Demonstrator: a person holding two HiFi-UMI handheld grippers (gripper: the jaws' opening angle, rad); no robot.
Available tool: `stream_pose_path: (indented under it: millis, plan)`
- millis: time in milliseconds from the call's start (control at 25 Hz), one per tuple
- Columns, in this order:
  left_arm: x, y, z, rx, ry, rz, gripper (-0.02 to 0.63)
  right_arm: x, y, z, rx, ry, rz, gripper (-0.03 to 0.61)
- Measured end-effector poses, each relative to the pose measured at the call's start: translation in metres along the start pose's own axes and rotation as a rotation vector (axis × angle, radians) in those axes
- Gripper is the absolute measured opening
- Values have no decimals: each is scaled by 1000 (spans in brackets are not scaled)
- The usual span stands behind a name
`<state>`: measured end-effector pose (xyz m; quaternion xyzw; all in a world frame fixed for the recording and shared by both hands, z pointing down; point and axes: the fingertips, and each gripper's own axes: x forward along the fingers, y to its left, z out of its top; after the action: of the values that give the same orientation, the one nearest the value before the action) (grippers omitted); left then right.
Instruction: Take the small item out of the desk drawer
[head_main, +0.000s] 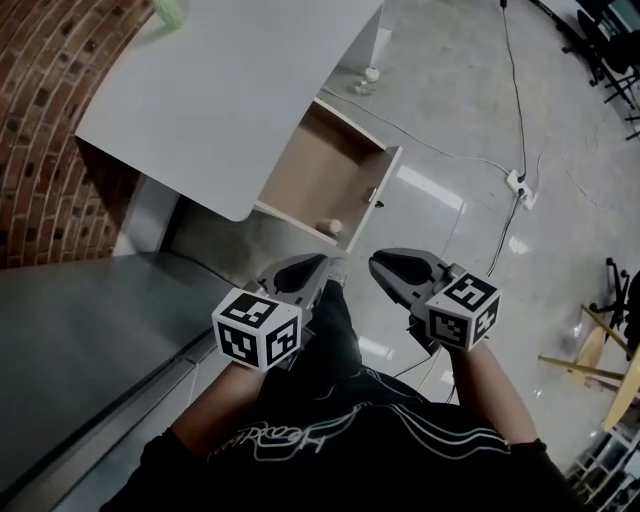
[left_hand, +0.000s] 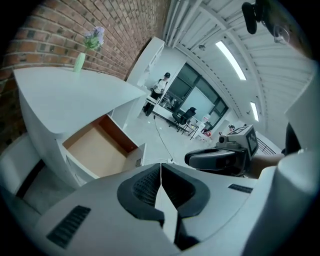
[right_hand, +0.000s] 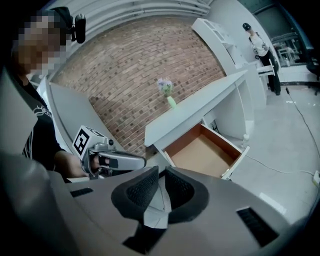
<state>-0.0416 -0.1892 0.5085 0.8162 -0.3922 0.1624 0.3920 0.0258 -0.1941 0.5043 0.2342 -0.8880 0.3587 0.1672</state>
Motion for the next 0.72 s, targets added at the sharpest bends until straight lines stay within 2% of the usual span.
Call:
stream_pose_path:
  millis: [240, 400, 440, 480, 520, 720]
  plan:
    - [20, 43, -9, -50, 18, 28, 23, 62, -37, -12, -143, 162, -6, 57]
    - [31, 65, -17, -76, 34, 40, 23, 95, -59, -24, -282, 263, -20, 60]
    - [33, 69, -19, -81, 37, 43, 23, 103, -66, -29, -328, 295, -26, 78]
    - [35, 73, -20, -85, 40, 45, 23, 111, -71, -34, -378, 331, -31, 126]
    - [37, 77, -21, -90, 41, 46, 23, 119, -76, -39, -427, 367, -33, 140]
    - [42, 94, -33, -118, 44, 57, 23, 155, -94, -55, -600, 484, -13, 152]
